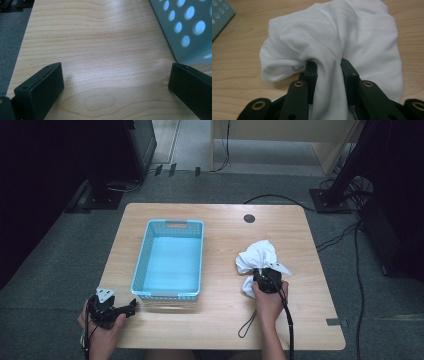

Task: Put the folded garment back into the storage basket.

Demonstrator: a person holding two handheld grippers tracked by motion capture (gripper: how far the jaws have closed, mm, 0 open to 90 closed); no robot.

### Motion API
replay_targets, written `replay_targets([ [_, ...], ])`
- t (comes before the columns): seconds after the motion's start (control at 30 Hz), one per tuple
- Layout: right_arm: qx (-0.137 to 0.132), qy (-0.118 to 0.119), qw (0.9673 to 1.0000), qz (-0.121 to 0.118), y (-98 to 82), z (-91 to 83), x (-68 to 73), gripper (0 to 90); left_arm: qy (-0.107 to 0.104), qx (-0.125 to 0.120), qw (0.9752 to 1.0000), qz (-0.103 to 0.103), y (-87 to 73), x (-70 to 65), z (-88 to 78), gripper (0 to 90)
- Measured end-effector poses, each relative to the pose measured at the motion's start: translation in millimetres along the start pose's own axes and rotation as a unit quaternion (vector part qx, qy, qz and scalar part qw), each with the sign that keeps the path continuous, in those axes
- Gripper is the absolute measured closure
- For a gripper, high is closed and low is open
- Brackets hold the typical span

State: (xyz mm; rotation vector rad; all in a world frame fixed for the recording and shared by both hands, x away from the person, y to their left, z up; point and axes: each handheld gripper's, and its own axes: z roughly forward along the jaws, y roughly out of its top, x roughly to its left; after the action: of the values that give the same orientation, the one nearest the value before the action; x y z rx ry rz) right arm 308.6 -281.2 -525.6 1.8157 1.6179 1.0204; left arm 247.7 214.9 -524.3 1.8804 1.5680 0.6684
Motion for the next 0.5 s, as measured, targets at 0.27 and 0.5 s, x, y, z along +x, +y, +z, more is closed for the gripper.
replay_targets([
  [0.27,-0.003,0.002,1.0000,0.009,0.1,0.7,1.8,74.4,0.000,0.000,1.0000,0.000,0.0,0.1,0.0,0.0],
  [0.5,-0.020,0.034,0.9989,0.024,1.3,1.7,9.0,75.5,-0.001,0.000,1.0000,0.001,0.2,0.3,0.1,0.0],
])
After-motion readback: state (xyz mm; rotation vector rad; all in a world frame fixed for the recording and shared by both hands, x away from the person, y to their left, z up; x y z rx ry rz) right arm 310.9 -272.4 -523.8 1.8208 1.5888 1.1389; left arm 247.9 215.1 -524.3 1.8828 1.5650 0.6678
